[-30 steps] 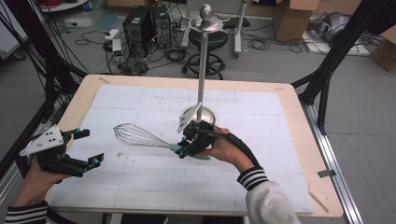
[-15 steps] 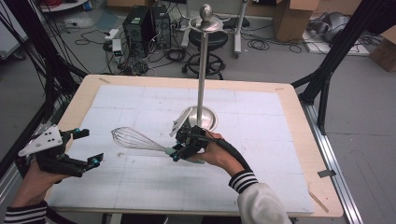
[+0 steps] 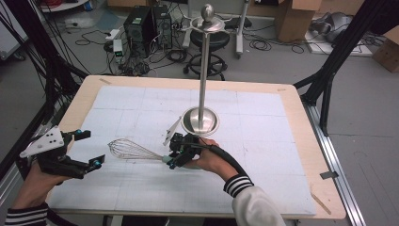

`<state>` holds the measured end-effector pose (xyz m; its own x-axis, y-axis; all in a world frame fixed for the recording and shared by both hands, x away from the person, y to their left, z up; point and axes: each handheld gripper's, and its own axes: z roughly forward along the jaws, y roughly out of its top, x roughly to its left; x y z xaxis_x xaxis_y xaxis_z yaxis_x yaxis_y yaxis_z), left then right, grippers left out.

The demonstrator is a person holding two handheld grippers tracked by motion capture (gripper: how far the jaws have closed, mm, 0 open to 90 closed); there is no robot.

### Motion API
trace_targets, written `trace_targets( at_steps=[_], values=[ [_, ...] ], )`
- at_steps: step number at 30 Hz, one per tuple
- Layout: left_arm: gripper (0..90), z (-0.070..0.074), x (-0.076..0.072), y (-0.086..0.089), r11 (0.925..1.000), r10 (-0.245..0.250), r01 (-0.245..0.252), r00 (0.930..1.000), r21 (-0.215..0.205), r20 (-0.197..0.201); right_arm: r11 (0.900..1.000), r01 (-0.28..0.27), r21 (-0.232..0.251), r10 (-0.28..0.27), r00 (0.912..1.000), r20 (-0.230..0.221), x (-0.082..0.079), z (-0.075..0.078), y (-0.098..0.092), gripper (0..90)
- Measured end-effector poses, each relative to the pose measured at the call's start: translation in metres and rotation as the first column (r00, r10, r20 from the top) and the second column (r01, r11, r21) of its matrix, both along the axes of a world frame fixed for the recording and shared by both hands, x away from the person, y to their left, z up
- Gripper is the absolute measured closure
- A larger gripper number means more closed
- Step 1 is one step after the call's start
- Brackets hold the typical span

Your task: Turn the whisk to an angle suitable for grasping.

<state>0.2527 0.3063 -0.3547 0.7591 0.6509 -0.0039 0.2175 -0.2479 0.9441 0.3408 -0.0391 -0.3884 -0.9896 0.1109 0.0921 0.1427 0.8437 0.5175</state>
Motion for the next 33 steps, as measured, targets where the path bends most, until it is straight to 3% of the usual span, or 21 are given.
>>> trace_targets(
  at_steps=[7, 18, 25, 33],
  values=[
    [1.7, -0.001, 0.001, -0.001, 1.0, -0.002, 0.002, 1.0, 0.002, -0.002, 0.999, -0.028, -0.016, 0.028, 0.9993, 0.026, -0.001, -0.007, 0.009, 69.5],
    [1.7, -0.002, 0.001, -0.002, 1.0, -0.003, 0.003, 1.0, 0.004, -0.007, 0.995, -0.042, -0.087, 0.047, 0.9973, 0.056, -0.006, -0.015, 0.015, 68.8],
    [1.7, -0.002, 0.001, -0.001, 1.0, -0.003, 0.003, 1.0, 0.002, -0.008, 0.996, -0.047, -0.07, 0.052, 0.9966, 0.064, -0.007, -0.015, 0.015, 67.4],
    [1.7, -0.002, 0.001, -0.001, 1.0, -0.004, 0.004, 1.0, 0.001, -0.007, 0.999, -0.037, -0.018, 0.038, 0.9976, 0.057, -0.006, -0.007, 0.01, 54.7]
  ],
)
